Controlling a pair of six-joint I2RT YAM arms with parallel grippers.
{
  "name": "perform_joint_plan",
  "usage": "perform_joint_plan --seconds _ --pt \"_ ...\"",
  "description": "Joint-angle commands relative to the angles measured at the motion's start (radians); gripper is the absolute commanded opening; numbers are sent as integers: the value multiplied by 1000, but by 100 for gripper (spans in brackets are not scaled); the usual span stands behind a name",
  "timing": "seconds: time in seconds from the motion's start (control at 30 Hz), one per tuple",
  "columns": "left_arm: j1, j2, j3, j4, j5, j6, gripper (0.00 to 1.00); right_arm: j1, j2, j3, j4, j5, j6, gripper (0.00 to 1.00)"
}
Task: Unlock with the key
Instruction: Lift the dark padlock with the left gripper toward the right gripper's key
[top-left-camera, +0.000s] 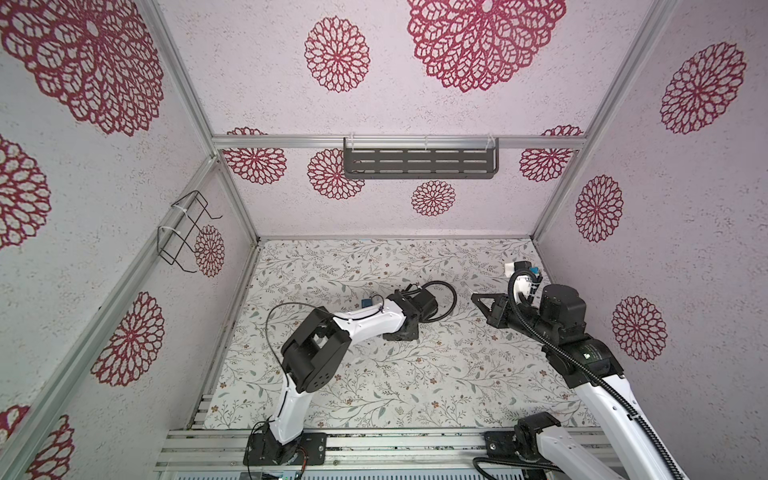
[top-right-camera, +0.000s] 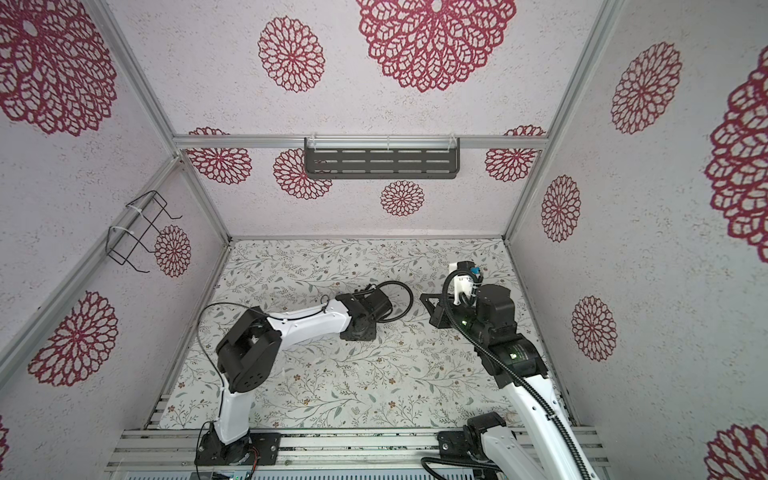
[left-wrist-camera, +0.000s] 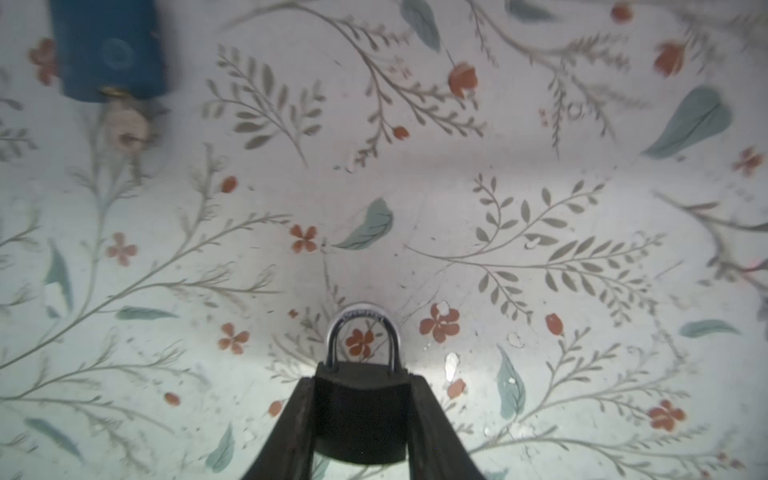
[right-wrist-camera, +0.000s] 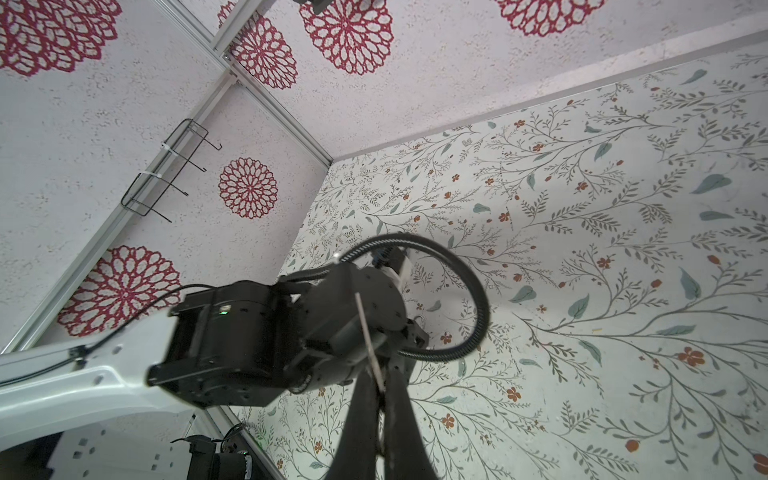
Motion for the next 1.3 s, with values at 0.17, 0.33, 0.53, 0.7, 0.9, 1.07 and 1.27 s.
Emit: perform_joint_plan --seconds 0.17,0.33,0.53,0.7,0.9,1.07,1.27 --pt "42 -303 -185 291 -29 -255 0 24 -6 -67 11 11 9 0" --pt "42 -420 -274 420 -33 -371 0 104 14 -173 136 50 55 0" --pt "36 -521 -389 551 -38 -492 0 265 55 -278 330 160 128 0" --pt "27 -601 -471 614 -50 -560 0 392 109 -351 505 247 160 0" --pt "19 -673 -528 644 -42 -566 0 550 194 -352 605 413 177 0" --pt "14 -719 -559 668 -14 -551 0 638 235 -344 707 508 191 0" --pt "9 -765 -593 697 11 -560 0 722 295 -297 729 606 148 0"
